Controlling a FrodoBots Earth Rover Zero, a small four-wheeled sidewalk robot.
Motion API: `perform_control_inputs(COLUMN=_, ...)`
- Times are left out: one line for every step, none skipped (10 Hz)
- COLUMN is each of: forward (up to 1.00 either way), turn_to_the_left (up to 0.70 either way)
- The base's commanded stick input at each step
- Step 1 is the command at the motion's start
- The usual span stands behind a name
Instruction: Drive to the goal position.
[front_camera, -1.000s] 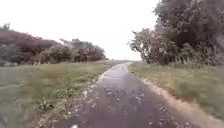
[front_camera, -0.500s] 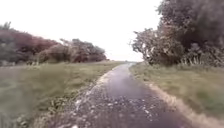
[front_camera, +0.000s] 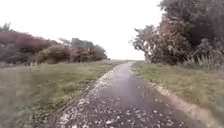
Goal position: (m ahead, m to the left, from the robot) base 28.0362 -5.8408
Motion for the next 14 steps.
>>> perform_control_inputs(forward=0.99, turn_to_the_left=0.0)
perform_control_inputs(forward=0.99, turn_to_the_left=0.0)
perform_control_inputs(forward=0.99, turn_to_the_left=0.0)
perform_control_inputs(forward=0.99, turn_to_the_left=0.0)
perform_control_inputs(forward=0.99, turn_to_the_left=-0.12)
perform_control_inputs(forward=0.99, turn_to_the_left=-0.33)
perform_control_inputs(forward=0.99, turn_to_the_left=-0.38)
perform_control_inputs(forward=0.99, turn_to_the_left=-0.28)
perform_control_inputs(forward=0.99, turn_to_the_left=-0.08)
perform_control_inputs(forward=0.99, turn_to_the_left=0.0)
perform_control_inputs(forward=0.99, turn_to_the_left=0.0)
perform_control_inputs(forward=0.99, turn_to_the_left=0.0)
perform_control_inputs(forward=0.99, turn_to_the_left=0.0)
perform_control_inputs(forward=0.99, turn_to_the_left=0.0)
